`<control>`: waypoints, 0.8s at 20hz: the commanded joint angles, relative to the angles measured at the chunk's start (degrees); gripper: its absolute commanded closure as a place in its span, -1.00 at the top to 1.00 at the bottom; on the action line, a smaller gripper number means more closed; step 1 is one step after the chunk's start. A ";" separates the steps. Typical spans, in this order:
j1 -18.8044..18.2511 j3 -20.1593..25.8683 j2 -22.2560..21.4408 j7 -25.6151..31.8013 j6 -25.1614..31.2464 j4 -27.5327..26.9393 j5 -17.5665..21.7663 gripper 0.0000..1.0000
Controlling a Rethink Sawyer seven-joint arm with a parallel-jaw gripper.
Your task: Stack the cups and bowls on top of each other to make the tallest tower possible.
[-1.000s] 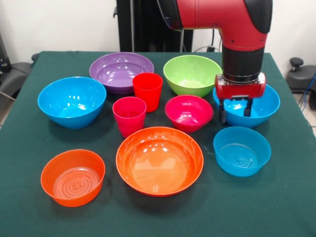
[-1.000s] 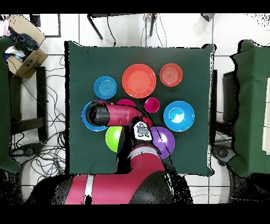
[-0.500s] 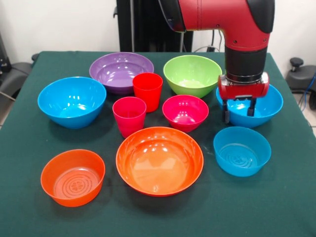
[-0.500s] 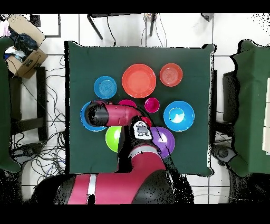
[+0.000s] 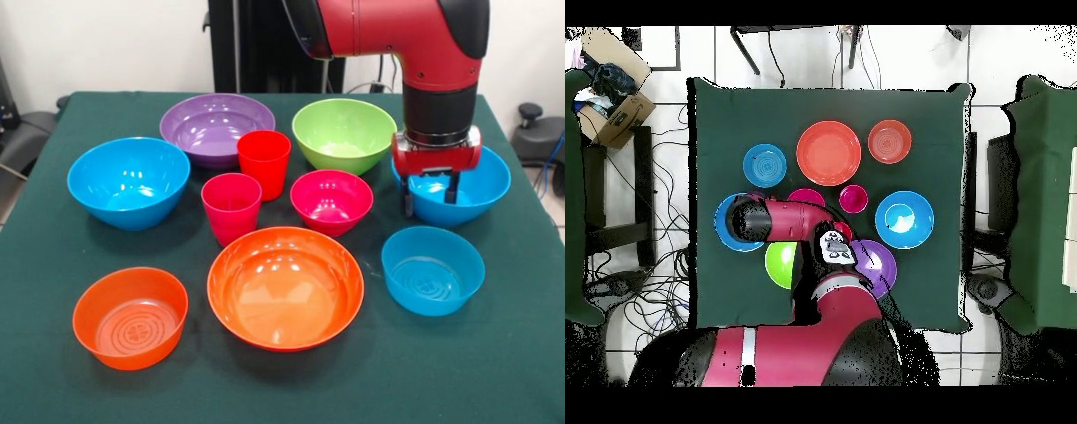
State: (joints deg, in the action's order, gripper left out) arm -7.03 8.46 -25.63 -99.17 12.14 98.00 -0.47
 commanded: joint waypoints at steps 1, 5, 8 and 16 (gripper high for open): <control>-0.78 4.81 2.96 -0.30 6.20 3.27 4.50 1.00; -0.62 4.40 2.84 -0.73 6.38 3.12 4.69 1.00; -0.49 4.12 2.74 -0.94 6.57 2.94 4.96 -1.00; 0.75 2.50 -5.11 -6.55 9.10 5.55 1.18 -1.00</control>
State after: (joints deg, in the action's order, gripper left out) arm -6.90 8.98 -27.99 -99.17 14.12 99.64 1.02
